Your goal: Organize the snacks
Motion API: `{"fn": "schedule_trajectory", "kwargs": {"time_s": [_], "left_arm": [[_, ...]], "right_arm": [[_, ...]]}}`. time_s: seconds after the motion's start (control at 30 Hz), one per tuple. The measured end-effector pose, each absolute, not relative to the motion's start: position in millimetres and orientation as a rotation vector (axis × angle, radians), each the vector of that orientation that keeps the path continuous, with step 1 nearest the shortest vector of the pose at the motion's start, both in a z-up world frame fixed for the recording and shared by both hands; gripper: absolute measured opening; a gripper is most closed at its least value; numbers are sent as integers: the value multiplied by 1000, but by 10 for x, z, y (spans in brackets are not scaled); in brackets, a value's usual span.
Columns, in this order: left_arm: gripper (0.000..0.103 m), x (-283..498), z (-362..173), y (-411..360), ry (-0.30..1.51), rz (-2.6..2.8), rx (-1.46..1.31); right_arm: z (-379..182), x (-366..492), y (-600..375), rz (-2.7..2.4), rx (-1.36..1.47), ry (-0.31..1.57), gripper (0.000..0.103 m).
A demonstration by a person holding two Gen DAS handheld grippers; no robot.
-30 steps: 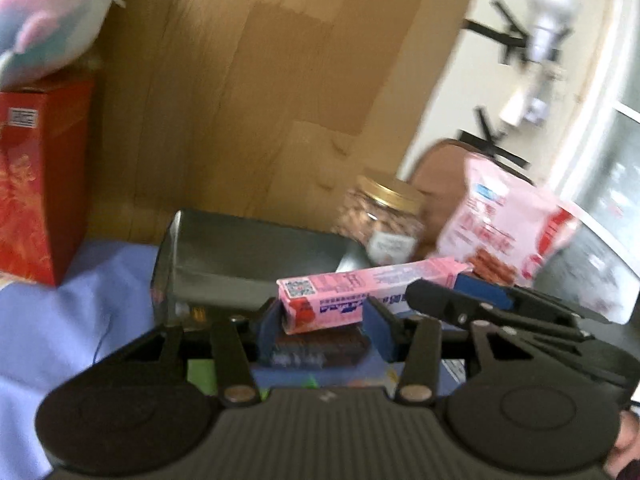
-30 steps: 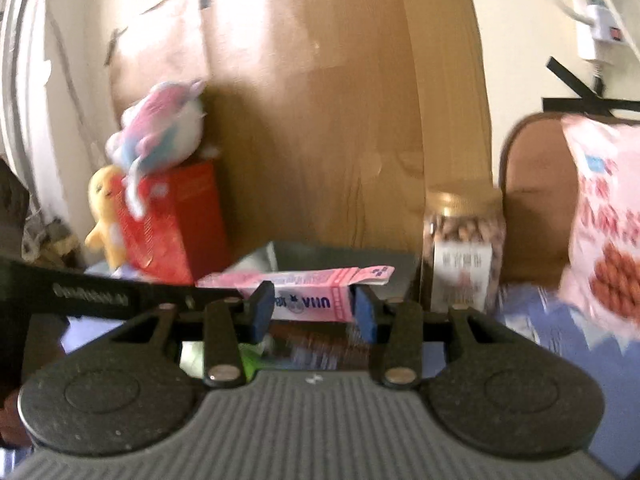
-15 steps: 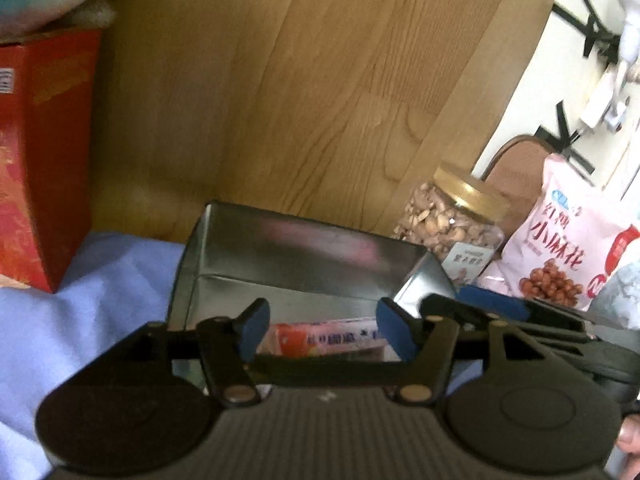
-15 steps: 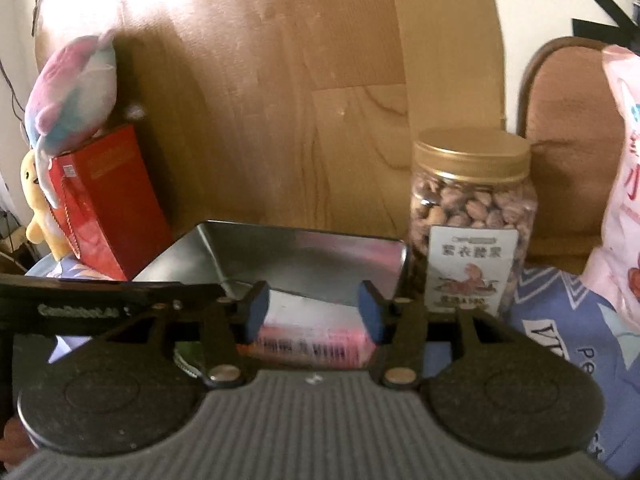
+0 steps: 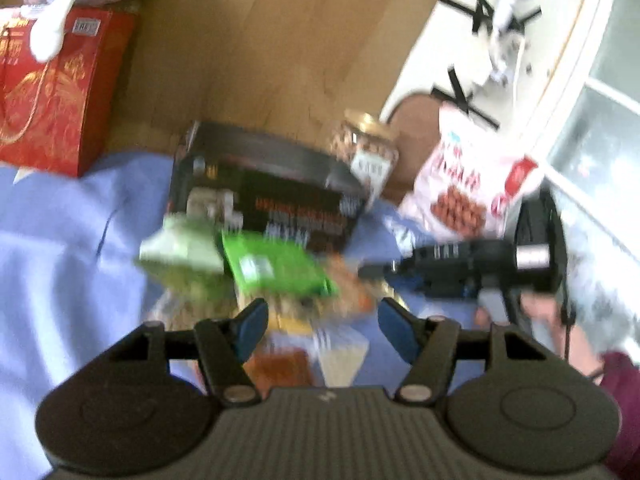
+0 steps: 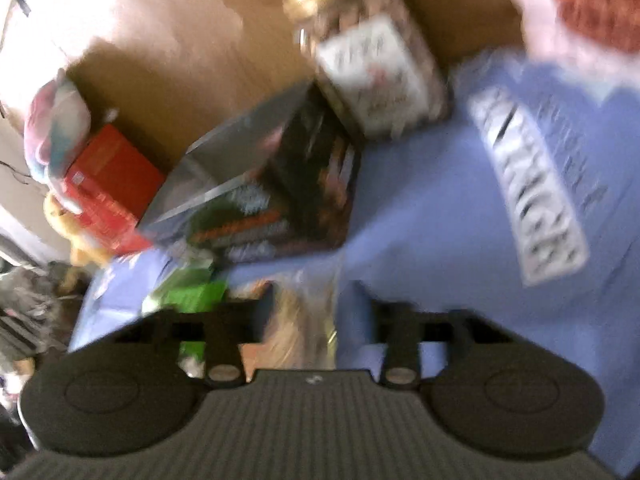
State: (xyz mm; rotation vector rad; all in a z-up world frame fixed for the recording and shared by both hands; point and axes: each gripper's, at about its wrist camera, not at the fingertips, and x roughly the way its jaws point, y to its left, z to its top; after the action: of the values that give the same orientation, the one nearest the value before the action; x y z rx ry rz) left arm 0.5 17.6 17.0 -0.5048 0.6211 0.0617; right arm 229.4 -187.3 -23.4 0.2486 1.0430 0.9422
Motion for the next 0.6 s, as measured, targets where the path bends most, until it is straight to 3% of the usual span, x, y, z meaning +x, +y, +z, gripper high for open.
{"fn": "schedule_trajectory", "kwargs": {"time_s": [0.17,0.43,0.5,0.6], "left_arm": [[62,-130,18,52,679,136,-401],[63,-199,-67,90,683,232,-357],[63,-195,-88,94,687,240,-357],[64,-188,-122,101,693,253,-358]], "right_arm": [[-71,1890,-2006,962,182,939,15],[-22,969,-2556,979,68,724,15],[-46,832,-2676,981,63,694,6],[-66,684,-2866,998,85,680,8]]}}
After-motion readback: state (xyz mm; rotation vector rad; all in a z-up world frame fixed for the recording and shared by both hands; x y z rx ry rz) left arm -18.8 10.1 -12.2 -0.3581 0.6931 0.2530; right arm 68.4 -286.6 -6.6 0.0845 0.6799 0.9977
